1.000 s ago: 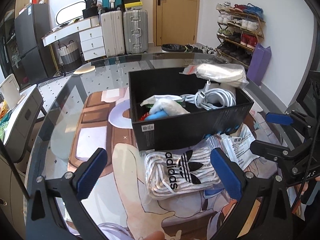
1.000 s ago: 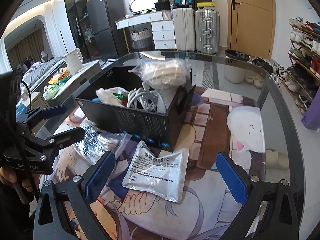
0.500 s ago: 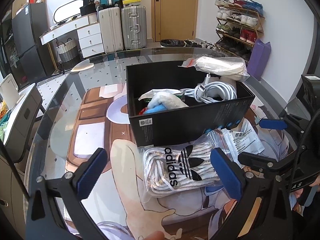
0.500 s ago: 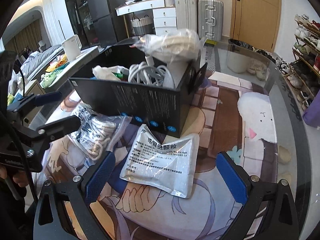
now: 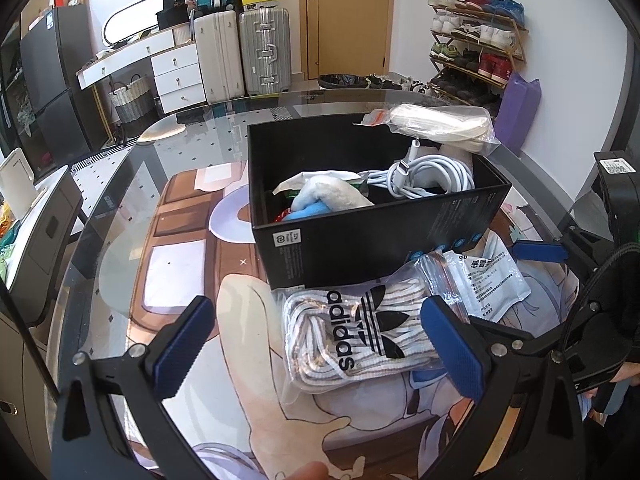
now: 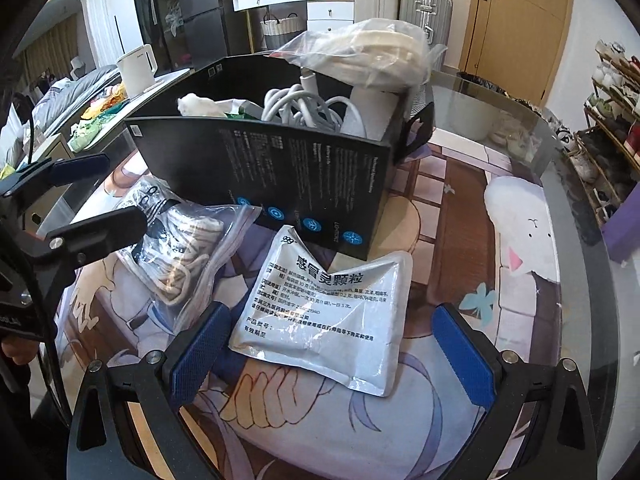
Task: Organize soft objects
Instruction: 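Move both open tools back toward the remaining sachet and adidas lace bag, then close the right tool on the second white sachet while the left tool grasps the adidas lace bag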
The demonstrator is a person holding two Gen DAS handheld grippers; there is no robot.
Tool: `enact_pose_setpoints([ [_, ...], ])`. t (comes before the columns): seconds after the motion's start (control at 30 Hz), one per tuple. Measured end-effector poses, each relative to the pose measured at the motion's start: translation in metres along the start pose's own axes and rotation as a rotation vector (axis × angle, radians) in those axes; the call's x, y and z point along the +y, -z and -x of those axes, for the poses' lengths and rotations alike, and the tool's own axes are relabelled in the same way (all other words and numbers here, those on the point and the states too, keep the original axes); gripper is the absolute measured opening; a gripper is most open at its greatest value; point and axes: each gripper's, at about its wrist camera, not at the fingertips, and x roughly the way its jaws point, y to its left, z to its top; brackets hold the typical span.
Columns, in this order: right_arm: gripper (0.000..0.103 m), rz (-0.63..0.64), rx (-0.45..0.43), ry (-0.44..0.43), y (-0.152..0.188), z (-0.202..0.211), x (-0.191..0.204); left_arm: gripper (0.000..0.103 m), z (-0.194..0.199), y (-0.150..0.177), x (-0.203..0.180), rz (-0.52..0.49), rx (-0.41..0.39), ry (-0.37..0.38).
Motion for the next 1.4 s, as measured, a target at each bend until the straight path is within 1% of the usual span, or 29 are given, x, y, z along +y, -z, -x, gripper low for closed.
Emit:
enact_pose_setpoints([
  [0.23,0.102,-0.006,-0.005,0.01,0.004,-0.001,0.0,0.103,-0.003,0.002,0.0,-0.002,0.014,0.009],
  [0.5,0.102,-0.032,0.004,0.026,0.005,0.001,-0.018,0.103,-0.002,0.003,-0.001,-0.008,0.022,0.018],
  [1.03,0.102,-0.066,-0.011,0.042,0.001,-0.002,-0.01,0.103,-0.006,0.003,-0.002,-0.001,0.036,0.024],
  [1.1,0.099,-0.061,-0.016,0.038,0.0,-0.001,-0.009,0.103,-0.006,0.003,-0.001,-0.001,0.037,0.024],
  [1.27,0.078,-0.042,-0.036,0.025,0.0,0.004,-0.005,0.103,-0.006,0.003,-0.002,-0.001,0.036,0.025],
  [1.37,0.068,-0.035,-0.042,0.019,-0.001,0.007,-0.003,0.103,-0.006,0.003,-0.003,-0.003,0.033,0.027],
  [1.4,0.066,-0.032,-0.043,0.016,-0.001,0.007,-0.002,0.103,-0.006,0.003,-0.004,-0.004,0.032,0.028],
])
